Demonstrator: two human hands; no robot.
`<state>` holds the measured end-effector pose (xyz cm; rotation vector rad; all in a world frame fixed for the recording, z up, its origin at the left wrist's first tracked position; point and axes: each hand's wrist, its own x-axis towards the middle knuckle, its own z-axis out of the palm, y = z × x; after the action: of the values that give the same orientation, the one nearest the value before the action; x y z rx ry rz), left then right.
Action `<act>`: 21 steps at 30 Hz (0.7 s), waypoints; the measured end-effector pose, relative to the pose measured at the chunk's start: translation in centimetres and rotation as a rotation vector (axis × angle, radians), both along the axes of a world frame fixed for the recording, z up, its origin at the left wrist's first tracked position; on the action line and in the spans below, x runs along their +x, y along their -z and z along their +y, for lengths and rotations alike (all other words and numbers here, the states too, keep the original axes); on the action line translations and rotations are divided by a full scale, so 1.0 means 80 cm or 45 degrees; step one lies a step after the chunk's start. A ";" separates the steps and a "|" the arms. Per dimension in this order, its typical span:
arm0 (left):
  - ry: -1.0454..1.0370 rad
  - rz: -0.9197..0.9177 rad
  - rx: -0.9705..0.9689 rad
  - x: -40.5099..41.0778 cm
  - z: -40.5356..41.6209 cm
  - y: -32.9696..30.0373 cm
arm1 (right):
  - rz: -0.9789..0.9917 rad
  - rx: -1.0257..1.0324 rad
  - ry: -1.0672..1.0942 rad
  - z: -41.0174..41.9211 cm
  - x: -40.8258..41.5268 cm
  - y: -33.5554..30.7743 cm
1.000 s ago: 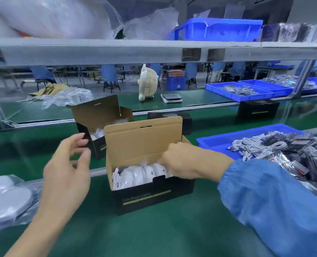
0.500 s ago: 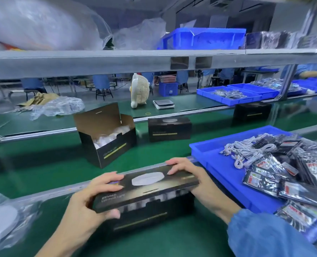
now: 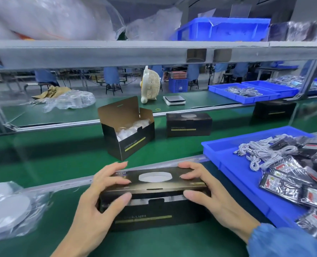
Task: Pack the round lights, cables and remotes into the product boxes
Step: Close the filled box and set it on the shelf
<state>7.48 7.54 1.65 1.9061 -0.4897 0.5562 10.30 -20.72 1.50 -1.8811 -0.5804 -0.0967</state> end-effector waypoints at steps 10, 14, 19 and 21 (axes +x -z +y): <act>-0.018 -0.101 0.289 -0.006 0.013 -0.007 | -0.858 -0.505 0.256 0.005 -0.018 0.012; 0.065 0.103 0.434 0.020 0.029 -0.033 | -0.709 -0.392 0.172 0.000 -0.004 0.006; 0.167 0.096 0.528 0.041 0.030 -0.038 | -0.736 -0.363 0.145 -0.004 0.003 0.005; 0.181 0.061 0.586 0.039 0.032 -0.035 | -0.736 -0.359 0.153 -0.003 0.002 0.008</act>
<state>10.58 10.13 4.46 2.2894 -0.7655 0.3198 10.47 -20.97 0.89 -2.1662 -0.9055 -0.6848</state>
